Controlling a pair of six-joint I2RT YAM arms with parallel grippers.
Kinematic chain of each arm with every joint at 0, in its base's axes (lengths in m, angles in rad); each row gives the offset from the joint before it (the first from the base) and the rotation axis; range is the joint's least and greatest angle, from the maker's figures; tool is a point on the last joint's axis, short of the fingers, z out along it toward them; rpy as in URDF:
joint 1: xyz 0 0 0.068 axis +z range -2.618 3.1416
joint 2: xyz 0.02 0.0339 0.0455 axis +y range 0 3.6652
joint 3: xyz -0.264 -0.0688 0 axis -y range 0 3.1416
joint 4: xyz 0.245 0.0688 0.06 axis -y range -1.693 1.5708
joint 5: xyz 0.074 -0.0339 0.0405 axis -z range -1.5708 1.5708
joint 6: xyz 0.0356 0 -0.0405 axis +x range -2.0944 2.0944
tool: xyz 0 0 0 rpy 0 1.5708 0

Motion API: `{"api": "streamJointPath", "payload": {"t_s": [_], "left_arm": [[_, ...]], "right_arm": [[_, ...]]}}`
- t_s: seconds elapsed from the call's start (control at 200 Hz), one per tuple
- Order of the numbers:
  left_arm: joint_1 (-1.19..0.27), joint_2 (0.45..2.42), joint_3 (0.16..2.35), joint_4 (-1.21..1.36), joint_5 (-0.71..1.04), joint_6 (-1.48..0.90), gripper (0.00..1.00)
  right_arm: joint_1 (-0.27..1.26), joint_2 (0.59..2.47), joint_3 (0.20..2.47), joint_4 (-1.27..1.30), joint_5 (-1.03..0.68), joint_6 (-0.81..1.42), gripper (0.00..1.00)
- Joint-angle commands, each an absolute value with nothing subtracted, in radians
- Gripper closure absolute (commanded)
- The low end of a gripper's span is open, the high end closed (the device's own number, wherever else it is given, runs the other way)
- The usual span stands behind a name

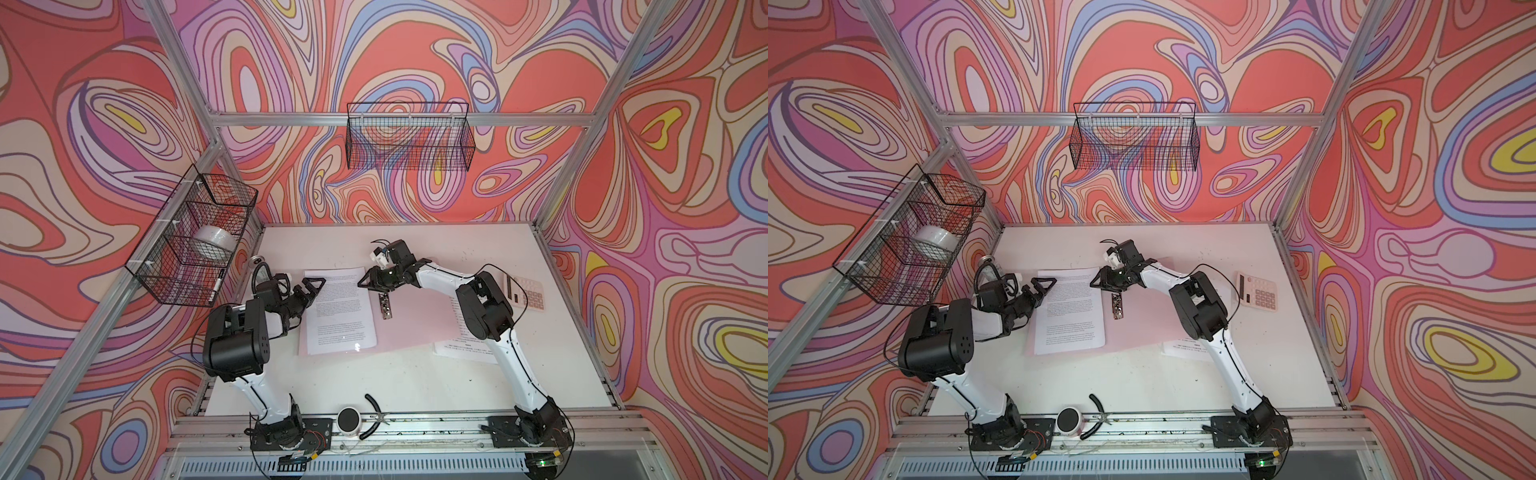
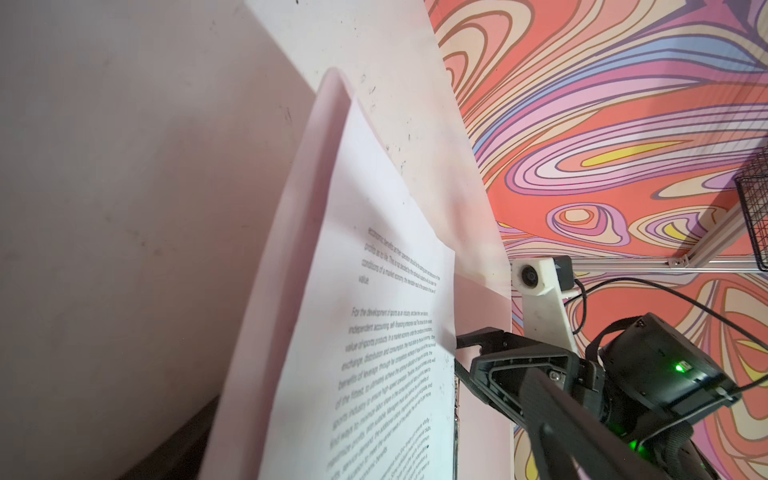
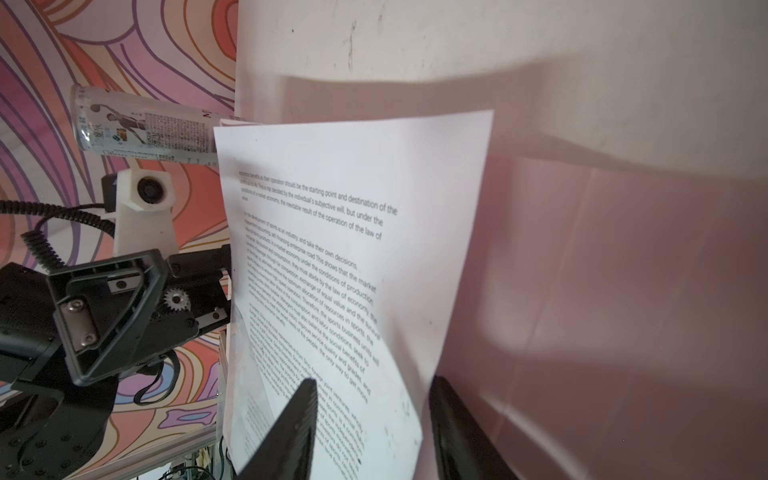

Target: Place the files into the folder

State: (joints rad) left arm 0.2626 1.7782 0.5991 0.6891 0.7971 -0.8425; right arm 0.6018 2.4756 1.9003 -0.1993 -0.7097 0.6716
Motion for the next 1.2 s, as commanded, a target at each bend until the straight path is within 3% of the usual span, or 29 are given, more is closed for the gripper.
{"api": "streamJointPath", "payload": {"t_s": [0.0,0.05,0.12,0.646,1.197], "left_arm": [[0.267,1.800,0.614,0.701,0.808,-0.850,0.02],[0.268,1.799,0.616,0.699,0.808,-0.849,0.02],[0.267,1.798,0.615,0.698,0.807,-0.848,0.02],[0.267,1.798,0.618,0.690,0.804,-0.848,0.02],[0.268,1.800,0.615,0.695,0.801,-0.853,0.02]], "right_arm": [[0.611,2.516,1.930,-0.183,-0.744,0.690,0.63],[0.611,2.519,1.931,-0.175,-0.746,0.696,0.74],[0.611,2.518,1.921,-0.155,-0.744,0.712,1.00],[0.598,2.413,1.756,0.029,-0.614,0.852,1.00],[0.571,2.315,1.645,0.061,-0.488,0.887,1.00]]}}
